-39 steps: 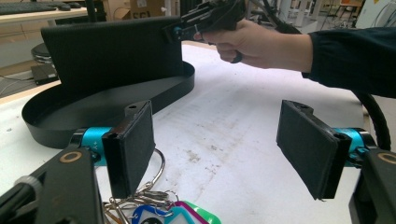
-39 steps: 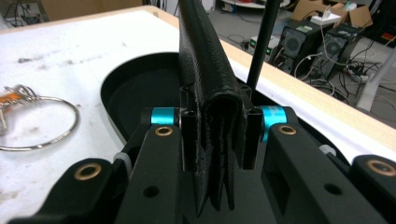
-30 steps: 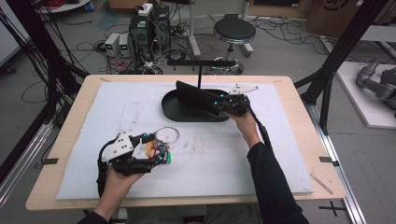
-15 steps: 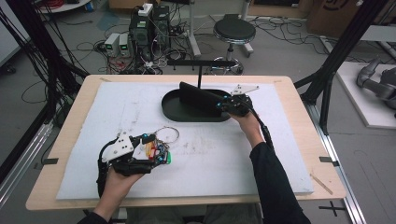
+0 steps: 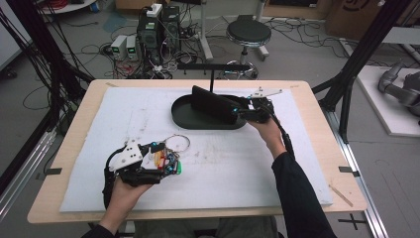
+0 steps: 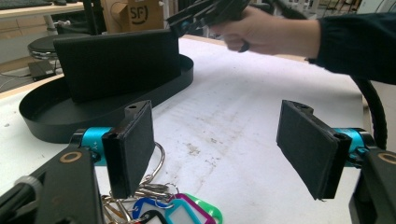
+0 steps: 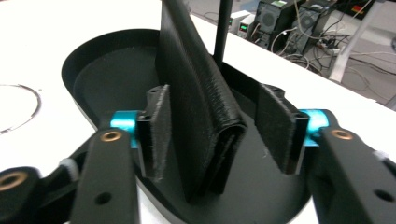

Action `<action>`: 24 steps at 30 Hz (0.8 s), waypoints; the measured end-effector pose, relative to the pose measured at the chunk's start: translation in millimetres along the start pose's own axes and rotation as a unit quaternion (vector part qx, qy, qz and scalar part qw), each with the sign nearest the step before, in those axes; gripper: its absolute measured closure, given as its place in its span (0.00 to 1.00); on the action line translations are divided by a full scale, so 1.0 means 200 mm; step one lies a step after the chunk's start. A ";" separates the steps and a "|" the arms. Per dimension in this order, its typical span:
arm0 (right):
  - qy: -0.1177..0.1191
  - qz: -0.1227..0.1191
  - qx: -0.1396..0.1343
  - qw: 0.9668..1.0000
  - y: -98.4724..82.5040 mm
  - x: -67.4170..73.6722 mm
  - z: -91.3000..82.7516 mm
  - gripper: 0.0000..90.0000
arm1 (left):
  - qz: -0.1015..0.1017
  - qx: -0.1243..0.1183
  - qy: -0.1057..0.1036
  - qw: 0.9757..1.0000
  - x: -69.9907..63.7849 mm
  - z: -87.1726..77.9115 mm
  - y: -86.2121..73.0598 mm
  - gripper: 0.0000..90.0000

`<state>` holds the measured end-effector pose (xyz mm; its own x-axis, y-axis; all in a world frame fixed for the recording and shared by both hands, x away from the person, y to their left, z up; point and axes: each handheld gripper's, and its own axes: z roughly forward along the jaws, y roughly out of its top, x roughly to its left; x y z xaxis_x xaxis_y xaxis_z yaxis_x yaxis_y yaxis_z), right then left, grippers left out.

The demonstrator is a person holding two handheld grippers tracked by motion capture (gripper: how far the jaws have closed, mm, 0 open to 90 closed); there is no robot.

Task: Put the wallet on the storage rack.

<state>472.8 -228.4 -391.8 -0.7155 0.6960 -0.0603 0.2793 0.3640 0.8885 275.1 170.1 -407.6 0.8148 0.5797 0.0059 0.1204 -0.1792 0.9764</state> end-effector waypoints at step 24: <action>-0.011 -0.003 -0.052 0.999 -0.25 0.18 -0.63 0.32 | 0.008 0.017 0.059 0.998 0.13 0.00 -0.01 0.30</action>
<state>352.1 -299.3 -380.4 -0.7019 0.7083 -0.0748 0.2063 0.3027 0.9305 296.4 185.1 -409.5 0.7448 0.6655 0.0480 0.1295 -0.2147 0.9681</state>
